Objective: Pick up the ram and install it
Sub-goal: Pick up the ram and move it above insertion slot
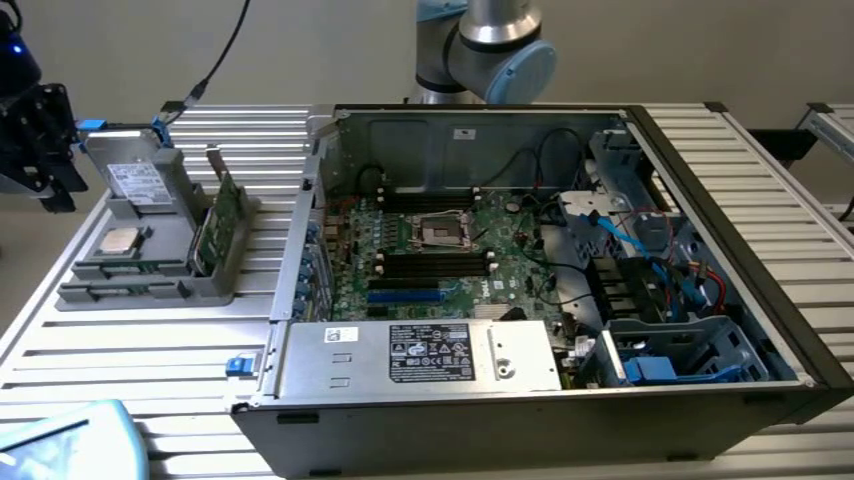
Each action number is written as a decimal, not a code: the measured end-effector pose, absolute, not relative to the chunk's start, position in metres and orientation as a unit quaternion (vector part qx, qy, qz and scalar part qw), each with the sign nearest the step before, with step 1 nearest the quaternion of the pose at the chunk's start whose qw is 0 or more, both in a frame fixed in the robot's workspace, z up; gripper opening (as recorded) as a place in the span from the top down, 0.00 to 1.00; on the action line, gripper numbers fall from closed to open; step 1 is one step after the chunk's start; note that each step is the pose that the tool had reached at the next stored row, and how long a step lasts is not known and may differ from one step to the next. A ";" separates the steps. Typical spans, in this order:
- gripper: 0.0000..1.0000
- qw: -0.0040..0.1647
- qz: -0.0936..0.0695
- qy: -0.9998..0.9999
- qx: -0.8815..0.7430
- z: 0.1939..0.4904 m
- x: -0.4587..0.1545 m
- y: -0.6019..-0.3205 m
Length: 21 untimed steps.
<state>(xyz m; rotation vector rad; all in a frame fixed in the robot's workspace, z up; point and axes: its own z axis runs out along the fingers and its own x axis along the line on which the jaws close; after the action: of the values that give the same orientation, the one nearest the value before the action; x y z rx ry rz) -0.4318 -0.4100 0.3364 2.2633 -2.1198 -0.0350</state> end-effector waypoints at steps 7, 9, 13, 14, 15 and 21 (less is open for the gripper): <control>0.63 0.017 -0.014 -0.683 0.730 0.324 -0.432 -0.410; 0.63 0.016 -0.015 -0.683 0.730 0.320 -0.432 -0.411; 0.63 0.016 -0.015 -0.683 0.730 0.313 -0.432 -0.412; 0.63 0.016 -0.015 -0.683 0.730 0.311 -0.432 -0.413; 0.63 0.016 -0.015 -0.683 0.730 0.309 -0.432 -0.413; 0.63 0.016 -0.015 -0.683 0.730 0.298 -0.432 -0.420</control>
<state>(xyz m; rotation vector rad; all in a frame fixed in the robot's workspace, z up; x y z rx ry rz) -0.4315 -0.4200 0.2983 2.2697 -2.1254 -0.0466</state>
